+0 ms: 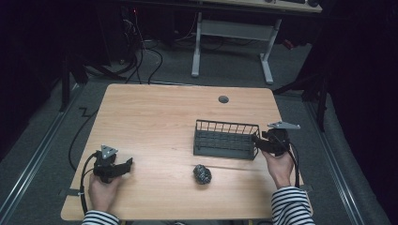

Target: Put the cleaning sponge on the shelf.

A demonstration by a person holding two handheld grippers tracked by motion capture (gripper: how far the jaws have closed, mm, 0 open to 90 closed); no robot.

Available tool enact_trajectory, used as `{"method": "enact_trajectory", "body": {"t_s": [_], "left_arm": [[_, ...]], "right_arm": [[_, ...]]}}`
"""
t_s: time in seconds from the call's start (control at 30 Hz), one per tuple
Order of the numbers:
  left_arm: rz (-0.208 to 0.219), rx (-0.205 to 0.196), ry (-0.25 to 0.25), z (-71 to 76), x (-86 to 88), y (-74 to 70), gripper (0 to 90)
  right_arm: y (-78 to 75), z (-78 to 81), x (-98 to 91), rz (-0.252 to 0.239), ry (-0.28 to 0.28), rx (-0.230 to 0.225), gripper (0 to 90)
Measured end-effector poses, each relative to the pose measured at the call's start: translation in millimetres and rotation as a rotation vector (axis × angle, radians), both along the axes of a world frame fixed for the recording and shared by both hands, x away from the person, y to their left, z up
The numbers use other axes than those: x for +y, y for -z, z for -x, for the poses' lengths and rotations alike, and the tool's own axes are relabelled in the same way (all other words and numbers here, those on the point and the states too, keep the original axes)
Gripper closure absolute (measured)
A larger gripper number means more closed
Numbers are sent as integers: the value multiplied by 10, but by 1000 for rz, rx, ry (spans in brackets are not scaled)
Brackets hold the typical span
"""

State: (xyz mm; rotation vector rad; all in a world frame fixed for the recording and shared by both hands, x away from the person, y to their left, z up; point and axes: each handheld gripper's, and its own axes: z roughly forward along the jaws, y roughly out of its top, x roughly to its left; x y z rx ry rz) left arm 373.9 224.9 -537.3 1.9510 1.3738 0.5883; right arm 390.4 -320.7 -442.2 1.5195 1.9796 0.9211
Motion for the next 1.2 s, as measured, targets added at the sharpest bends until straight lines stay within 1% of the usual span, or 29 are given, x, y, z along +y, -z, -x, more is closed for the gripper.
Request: {"method": "enact_trajectory", "body": {"t_s": [0.13, 0.17, 0.3, 0.33, 0.37, 0.43, 0.47, 0.5, 0.53, 0.6, 0.63, 0.67, 0.73, 0.77, 0.8, 0.83, 0.87, 0.9, 0.93, 1.0, 1.07, 1.1, 1.13, 1.17, 1.2], "left_arm": [[0, 0, 0, 0, 0, 0, 252], [0, 0, 0, 0, 0, 0, 252], [0, 0, 0, 0, 0, 0, 252], [0, 0, 0, 0, 0, 0, 252], [0, 0, 0, 0, -1, 0, 252], [0, 0, 0, 0, -1, 0, 252], [0, 0, 0, 0, -1, 0, 252], [0, 0, 0, 0, -1, 0, 252], [0, 0, 0, 0, -1, 0, 253], [0, 0, 0, 1, -1, 0, 252], [-1, 0, 0, 1, -1, 0, 252], [-1, 0, 0, 1, -2, 0, 252], [-1, 0, 1, 4, -4, 0, 252], [-1, 0, 1, 4, -4, 0, 253], [0, 0, 1, 3, -4, 0, 253], [0, 0, 1, 3, -4, 0, 252], [0, 0, 1, 3, -4, 0, 252], [0, 0, 1, 4, -4, 0, 252], [0, 0, 1, 4, -4, 0, 252], [0, 0, 1, 4, -4, 0, 252], [0, 0, 1, 4, -4, 0, 253], [0, 0, 2, 3, -4, 0, 253], [0, 0, 2, 3, -4, 0, 253], [0, 0, 1, 4, -4, 0, 252], [0, 0, 1, 4, -4, 0, 253]], "right_arm": [[-55, 59, -46, -16, 7, -22, 460], [-93, 95, -63, -20, 8, -41, 459], [-162, 175, -87, -43, -1, -75, 460], [-162, 175, -87, -43, -1, -75, 460], [-191, 230, -78, -52, -7, -84, 460], [-198, 245, -74, -52, -14, -91, 460], [-209, 269, -63, -55, -20, -94, 460], [-231, 312, -33, -55, -42, -106, 461], [-231, 312, -33, -55, -42, -106, 461], [-256, 369, 13, -54, -69, -118, 462], [-266, 397, 36, -60, -81, -125, 462], [-284, 457, 81, -74, -102, -134, 463], [-288, 509, 120, -93, -125, -145, 462], [-288, 509, 120, -93, -125, -145, 462], [-282, 538, 147, -103, -140, -143, 461], [-250, 601, 223, -104, -173, -141, 459], [-250, 601, 223, -104, -173, -141, 459], [-223, 647, 276, -108, -196, -136, 456], [-209, 672, 303, -111, -206, -136, 454], [-194, 694, 331, -114, -214, -137, 451], [-153, 733, 400, -111, -235, -129, 443], [-120, 747, 446, -117, -253, -117, 432], [-120, 747, 446, -117, -253, -117, 432], [-84, 770, 508, -105, -269, -115, 427], [-71, 778, 525, -109, -277, -115, 426]]}}
